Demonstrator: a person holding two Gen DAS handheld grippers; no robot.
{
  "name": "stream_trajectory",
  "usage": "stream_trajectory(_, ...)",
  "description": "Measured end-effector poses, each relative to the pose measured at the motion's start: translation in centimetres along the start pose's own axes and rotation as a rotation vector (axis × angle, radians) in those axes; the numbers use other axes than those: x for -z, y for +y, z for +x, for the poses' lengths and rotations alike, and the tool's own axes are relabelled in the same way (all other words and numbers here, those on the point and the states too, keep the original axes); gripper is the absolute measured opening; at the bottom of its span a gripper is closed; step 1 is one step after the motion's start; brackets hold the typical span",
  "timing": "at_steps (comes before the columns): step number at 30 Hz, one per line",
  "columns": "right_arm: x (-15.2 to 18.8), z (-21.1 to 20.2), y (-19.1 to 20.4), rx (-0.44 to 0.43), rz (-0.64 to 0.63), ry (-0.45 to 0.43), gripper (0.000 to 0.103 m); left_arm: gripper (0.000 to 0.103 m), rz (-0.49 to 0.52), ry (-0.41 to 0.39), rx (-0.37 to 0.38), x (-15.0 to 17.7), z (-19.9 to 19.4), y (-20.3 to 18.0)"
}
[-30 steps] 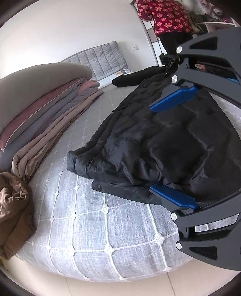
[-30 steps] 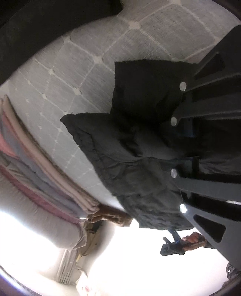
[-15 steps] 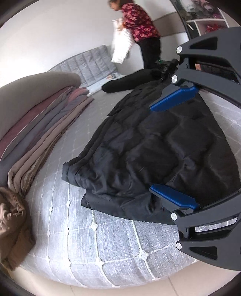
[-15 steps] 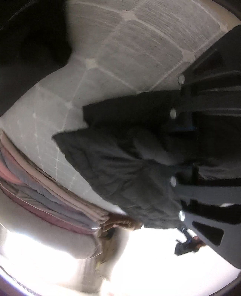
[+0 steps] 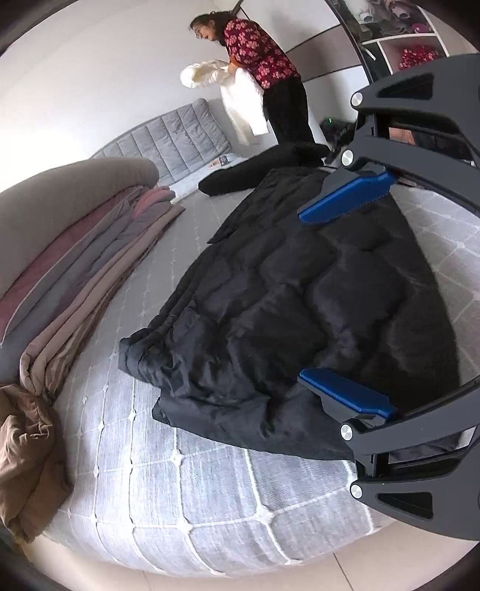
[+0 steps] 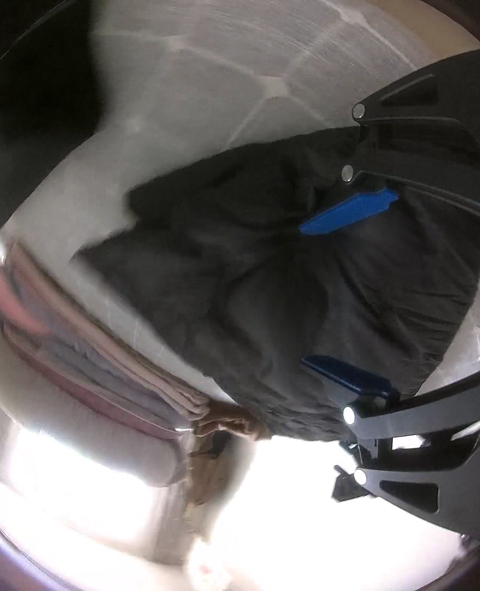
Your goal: Fold large clothes
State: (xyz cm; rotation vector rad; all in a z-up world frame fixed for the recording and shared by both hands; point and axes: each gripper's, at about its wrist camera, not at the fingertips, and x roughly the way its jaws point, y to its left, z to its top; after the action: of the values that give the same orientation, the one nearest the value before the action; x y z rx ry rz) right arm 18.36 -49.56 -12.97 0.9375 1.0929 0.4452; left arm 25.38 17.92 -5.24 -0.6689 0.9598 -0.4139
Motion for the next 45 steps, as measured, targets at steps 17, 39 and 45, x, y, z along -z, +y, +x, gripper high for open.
stream_trajectory(17, 11.9, 3.0, 19.7, -0.011, -0.456, 0.025, 0.082, 0.078, -0.331, -0.046, 0.271, 6.3, -6.9, 8.6)
stream_trajectory(39, 18.0, 12.7, 27.0, -0.091, -0.544, 0.17, 0.082, 0.085, -0.417, -0.028, 0.309, 8.8, -2.8, 12.1)
stream_trajectory(45, 16.3, 9.3, 24.8, -0.032, -0.525, 0.087, 0.082, 0.085, -0.382, -0.018, 0.271, 7.2, -1.9, 11.2)
